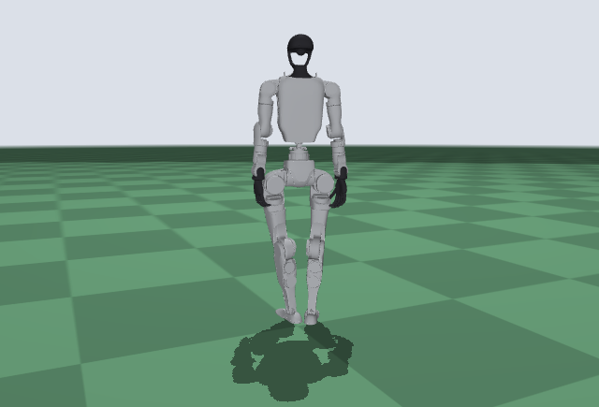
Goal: In place motions
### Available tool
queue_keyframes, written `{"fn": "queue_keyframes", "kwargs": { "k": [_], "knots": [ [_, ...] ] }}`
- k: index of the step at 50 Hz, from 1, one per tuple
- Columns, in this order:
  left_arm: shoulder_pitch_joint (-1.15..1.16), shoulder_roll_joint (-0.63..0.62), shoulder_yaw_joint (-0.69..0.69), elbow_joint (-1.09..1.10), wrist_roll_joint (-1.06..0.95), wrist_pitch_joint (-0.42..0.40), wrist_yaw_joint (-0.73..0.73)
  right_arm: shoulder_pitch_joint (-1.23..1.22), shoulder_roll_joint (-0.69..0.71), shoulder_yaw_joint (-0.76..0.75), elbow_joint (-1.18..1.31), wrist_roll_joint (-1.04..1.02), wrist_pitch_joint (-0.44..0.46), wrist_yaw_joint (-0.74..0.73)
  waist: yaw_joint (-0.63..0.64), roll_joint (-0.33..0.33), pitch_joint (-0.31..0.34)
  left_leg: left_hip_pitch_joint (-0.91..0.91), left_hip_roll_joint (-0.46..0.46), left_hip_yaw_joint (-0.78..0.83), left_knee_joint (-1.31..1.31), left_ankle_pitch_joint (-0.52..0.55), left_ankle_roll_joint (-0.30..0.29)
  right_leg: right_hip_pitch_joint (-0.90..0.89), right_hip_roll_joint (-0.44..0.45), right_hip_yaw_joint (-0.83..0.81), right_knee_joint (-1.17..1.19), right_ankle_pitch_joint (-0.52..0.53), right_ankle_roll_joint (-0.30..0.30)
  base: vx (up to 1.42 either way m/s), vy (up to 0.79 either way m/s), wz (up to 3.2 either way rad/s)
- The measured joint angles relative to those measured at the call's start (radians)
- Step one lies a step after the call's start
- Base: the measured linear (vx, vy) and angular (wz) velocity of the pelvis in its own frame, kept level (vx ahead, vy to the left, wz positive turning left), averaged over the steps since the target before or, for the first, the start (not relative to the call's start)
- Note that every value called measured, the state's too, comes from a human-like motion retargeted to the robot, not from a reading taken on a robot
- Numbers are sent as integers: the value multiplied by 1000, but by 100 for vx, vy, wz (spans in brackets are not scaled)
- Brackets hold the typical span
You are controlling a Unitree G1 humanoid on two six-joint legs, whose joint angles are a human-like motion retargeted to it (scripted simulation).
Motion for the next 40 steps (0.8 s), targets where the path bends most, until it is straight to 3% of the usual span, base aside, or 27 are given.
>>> {"fn": "queue_keyframes", "kwargs": {
  "k": [40],
  "knots": [
    [26, 14, 6, 47, 28, 7, 4, 1, -1, -1, 0, 18, -5, 3, -19, 1, -10, 4, 5, 14, 2, -34, 2, -1, 9, 21, 4, 6, -5, 0, 0, 0]
  ]
}}
